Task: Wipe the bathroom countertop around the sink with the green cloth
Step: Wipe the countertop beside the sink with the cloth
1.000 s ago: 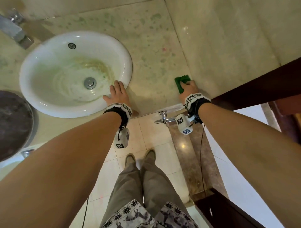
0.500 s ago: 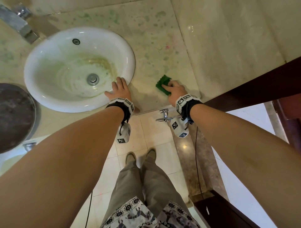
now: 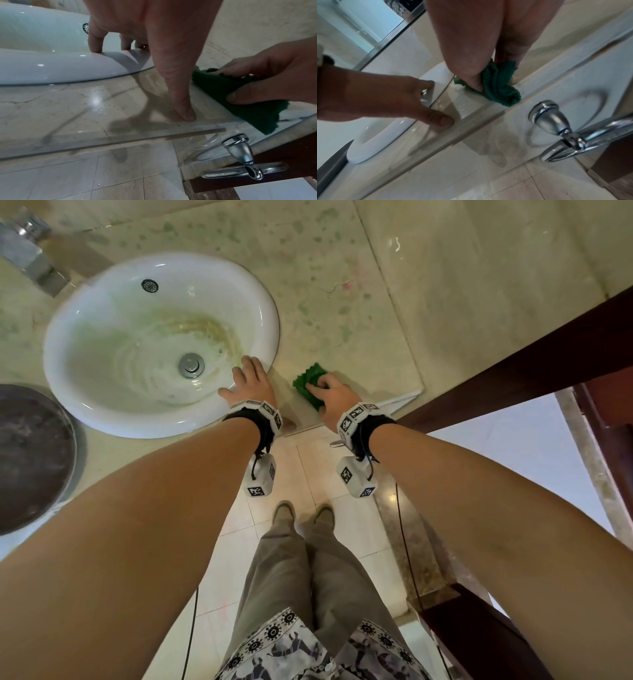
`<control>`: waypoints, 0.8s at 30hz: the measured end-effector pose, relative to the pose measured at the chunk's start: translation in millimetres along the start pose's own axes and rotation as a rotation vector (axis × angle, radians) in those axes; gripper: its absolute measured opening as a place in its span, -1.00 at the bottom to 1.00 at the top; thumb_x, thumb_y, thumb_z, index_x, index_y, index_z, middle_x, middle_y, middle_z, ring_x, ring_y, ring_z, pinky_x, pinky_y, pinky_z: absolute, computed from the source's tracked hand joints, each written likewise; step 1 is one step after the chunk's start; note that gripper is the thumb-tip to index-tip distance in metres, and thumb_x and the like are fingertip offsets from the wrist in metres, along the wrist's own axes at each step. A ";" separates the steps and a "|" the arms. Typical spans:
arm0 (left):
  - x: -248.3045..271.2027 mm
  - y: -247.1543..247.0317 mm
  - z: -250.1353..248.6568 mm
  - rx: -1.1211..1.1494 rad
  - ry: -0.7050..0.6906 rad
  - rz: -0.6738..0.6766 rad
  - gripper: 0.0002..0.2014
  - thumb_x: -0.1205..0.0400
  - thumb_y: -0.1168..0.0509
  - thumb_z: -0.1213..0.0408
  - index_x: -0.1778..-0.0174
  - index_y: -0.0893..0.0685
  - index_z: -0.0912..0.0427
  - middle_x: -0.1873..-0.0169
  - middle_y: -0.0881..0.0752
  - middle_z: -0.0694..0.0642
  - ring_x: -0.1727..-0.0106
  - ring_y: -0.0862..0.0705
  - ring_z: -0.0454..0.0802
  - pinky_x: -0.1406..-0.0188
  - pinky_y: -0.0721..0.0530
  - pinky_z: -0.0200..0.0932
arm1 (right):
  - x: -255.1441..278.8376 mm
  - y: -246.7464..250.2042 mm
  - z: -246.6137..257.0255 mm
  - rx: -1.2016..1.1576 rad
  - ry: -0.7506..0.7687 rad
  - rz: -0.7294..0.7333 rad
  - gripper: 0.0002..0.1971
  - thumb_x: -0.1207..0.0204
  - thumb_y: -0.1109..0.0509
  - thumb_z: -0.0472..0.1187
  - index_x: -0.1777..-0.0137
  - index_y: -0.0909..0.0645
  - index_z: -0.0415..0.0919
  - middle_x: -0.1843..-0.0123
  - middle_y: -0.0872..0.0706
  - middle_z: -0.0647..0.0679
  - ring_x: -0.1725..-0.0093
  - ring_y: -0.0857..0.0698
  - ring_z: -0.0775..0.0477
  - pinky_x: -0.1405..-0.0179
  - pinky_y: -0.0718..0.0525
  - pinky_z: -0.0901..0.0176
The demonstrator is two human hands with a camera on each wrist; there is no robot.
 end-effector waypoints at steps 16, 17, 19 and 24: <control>-3.4 -0.6 21.9 0.018 -0.141 -0.012 0.18 -0.40 -0.56 -0.02 -0.69 0.15 0.20 -0.69 0.04 0.09 -0.64 -0.14 0.12 -0.33 -0.42 0.30 | 7.3 24.4 -32.9 0.083 -0.295 -0.026 -0.37 -0.51 -0.29 -0.39 -0.60 -0.35 -0.10 -0.51 -0.36 -0.14 -0.28 -0.55 -0.32 -0.30 -0.59 0.01; -3.5 0.4 28.5 0.025 -0.183 0.007 0.23 -0.35 -0.60 -0.04 -0.69 0.14 0.20 -0.69 0.04 0.10 -0.64 -0.13 0.13 -0.37 -0.40 0.29 | 6.4 23.7 -30.3 0.081 -0.317 -0.026 -0.37 -0.51 -0.28 -0.39 -0.60 -0.35 -0.11 -0.51 -0.35 -0.15 -0.28 -0.56 -0.32 -0.31 -0.59 0.02; -3.9 -2.8 41.9 0.020 -0.260 -0.041 0.24 -0.28 -0.64 -0.05 -0.68 0.05 0.23 -0.65 -0.07 0.13 -0.60 -0.22 0.17 -0.34 -0.45 0.22 | 1.9 19.3 -20.9 0.089 -0.333 -0.022 -0.37 -0.51 -0.29 -0.38 -0.61 -0.33 -0.14 -0.53 -0.33 -0.15 -0.30 -0.56 -0.32 -0.36 -0.57 0.01; -0.4 -11.5 62.2 -0.025 -0.355 -0.162 0.25 -0.19 -0.64 -0.15 -0.64 -0.06 0.27 -0.53 -0.26 0.18 -0.45 -0.39 0.20 -0.27 -0.55 0.13 | -17.7 6.4 14.5 0.088 -0.222 0.000 -0.33 -0.47 -0.28 -0.41 -0.61 -0.31 -0.15 -0.50 -0.35 -0.18 -0.28 -0.55 -0.36 -0.35 -0.55 0.04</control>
Point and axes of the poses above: each hand's wrist, its own x-axis away from the middle knuckle, its own y-axis out of the back of the hand, z = x × y, the point moved 1 cm from there along -x, towards the middle knuckle
